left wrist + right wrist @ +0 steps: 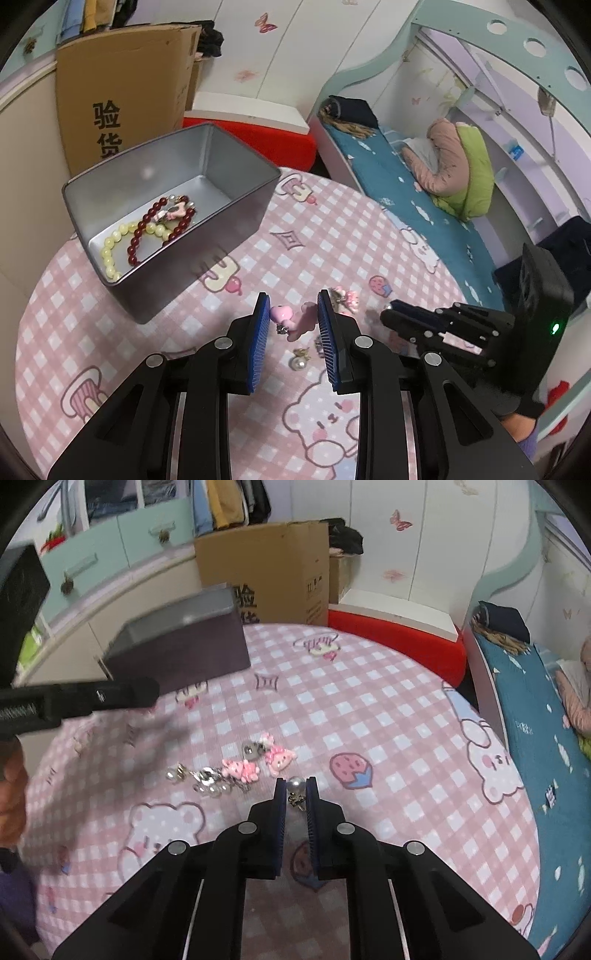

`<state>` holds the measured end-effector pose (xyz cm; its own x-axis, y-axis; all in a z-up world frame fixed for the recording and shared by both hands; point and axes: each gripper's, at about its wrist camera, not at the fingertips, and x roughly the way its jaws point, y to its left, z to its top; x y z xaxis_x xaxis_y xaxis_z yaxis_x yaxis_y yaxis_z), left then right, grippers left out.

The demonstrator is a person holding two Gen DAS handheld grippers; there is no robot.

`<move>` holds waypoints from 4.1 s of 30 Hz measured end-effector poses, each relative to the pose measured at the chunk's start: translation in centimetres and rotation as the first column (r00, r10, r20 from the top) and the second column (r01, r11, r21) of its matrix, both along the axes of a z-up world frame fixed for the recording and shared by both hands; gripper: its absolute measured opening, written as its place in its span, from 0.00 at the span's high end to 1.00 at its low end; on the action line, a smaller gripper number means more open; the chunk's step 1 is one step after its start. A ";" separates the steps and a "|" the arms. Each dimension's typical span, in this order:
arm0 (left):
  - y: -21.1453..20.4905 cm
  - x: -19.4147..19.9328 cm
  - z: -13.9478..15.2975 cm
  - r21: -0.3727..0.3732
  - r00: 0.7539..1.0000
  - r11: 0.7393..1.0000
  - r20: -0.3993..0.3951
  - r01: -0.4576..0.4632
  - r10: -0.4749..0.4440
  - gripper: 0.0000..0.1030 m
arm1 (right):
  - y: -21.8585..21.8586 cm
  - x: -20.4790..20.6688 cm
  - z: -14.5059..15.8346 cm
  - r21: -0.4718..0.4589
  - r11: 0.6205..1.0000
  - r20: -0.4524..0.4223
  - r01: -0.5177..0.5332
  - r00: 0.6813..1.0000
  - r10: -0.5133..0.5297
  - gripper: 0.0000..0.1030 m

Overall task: Organize jewelry
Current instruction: 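Carry the heart charm with the left gripper into the tin while the right gripper carries the earring, then open the left gripper releasing the charm while the right gripper releases the earring, then grasp a pearl earring on the table with the left gripper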

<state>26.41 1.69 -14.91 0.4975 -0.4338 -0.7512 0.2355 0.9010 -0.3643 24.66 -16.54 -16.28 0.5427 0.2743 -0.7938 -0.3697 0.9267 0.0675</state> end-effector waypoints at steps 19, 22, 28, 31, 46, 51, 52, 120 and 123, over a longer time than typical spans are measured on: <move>6.0 4.1 7.2 0.046 0.996 0.996 0.060 -0.073 0.070 0.74 | 7.9 6.4 9.0 0.216 0.973 0.033 -0.081 0.997 0.076 0.90; 6.9 5.4 6.7 0.077 0.995 0.993 0.043 -0.092 0.089 0.74 | 9.5 7.8 8.8 0.218 0.972 0.018 -0.085 0.996 0.083 0.90; 8.2 6.8 4.5 0.099 0.994 0.989 -0.003 -0.112 0.113 0.74 | 12.2 9.8 6.8 0.203 0.975 -0.032 -0.088 0.995 0.097 0.90; 8.6 7.2 3.4 0.103 0.993 0.988 -0.026 -0.111 0.114 0.74 | 13.1 10.5 5.5 0.194 0.977 -0.059 -0.088 0.993 0.101 0.90; 8.2 7.3 2.5 0.127 0.991 0.984 -0.035 -0.121 0.127 0.73 | 14.6 11.7 3.0 0.161 0.983 -0.118 -0.083 0.988 0.102 0.90; 8.4 6.9 2.8 0.138 0.988 0.980 -0.025 -0.146 0.151 0.64 | 14.5 11.8 3.0 0.171 0.982 -0.123 -0.081 0.987 0.103 0.87; 8.4 6.9 2.9 0.136 0.988 0.979 -0.021 -0.149 0.153 0.61 | 14.4 11.8 3.0 0.176 0.981 -0.126 -0.080 0.987 0.103 0.87; -3.7 -2.7 -4.4 0.370 0.996 0.928 0.064 0.037 -0.065 0.89 | -0.7 -2.1 -0.9 0.132 0.990 -0.084 0.056 0.995 -0.045 0.51; -2.3 -2.8 -3.7 0.339 0.997 0.941 0.073 0.006 -0.033 0.89 | 0.6 -2.4 -1.0 0.091 0.995 -0.063 0.034 0.998 -0.029 0.51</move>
<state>23.62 -0.60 -18.66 0.5532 -0.1707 -0.8154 0.2694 0.9628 -0.0187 22.29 -15.99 -17.25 0.5035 0.3308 -0.7982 -0.3329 0.9268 0.1742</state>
